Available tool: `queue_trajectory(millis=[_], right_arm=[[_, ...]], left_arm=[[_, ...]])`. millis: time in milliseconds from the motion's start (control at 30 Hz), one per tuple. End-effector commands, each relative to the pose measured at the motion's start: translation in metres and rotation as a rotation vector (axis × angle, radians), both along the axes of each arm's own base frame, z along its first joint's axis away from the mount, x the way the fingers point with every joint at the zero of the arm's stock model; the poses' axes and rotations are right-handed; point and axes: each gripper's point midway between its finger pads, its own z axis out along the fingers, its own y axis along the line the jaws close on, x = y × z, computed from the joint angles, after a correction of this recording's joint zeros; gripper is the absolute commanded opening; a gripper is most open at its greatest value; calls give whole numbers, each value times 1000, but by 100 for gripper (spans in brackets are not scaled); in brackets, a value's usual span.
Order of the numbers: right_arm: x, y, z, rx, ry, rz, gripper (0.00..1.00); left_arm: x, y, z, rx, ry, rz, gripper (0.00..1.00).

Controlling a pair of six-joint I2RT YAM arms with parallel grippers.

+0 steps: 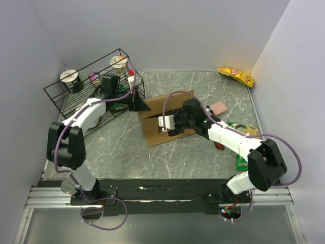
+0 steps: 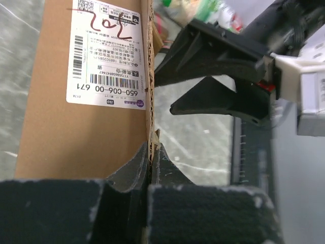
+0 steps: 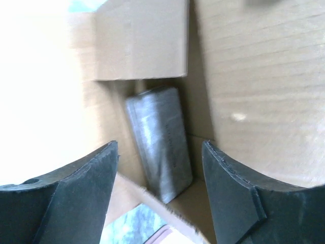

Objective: Unpack the express box
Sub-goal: Pick up the product from the express box.

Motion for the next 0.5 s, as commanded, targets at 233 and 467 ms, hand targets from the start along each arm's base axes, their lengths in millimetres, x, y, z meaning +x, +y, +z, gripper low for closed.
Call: queue_trajectory(millis=[233,467], right_arm=[[-41,-11,-9,-74,54,213,69],[-28,-12,-18,-89,28,153,69]], left_arm=[[-4,-4,30,-192,410,-107,1],[-3,-3,49,-228,517,-123,1]])
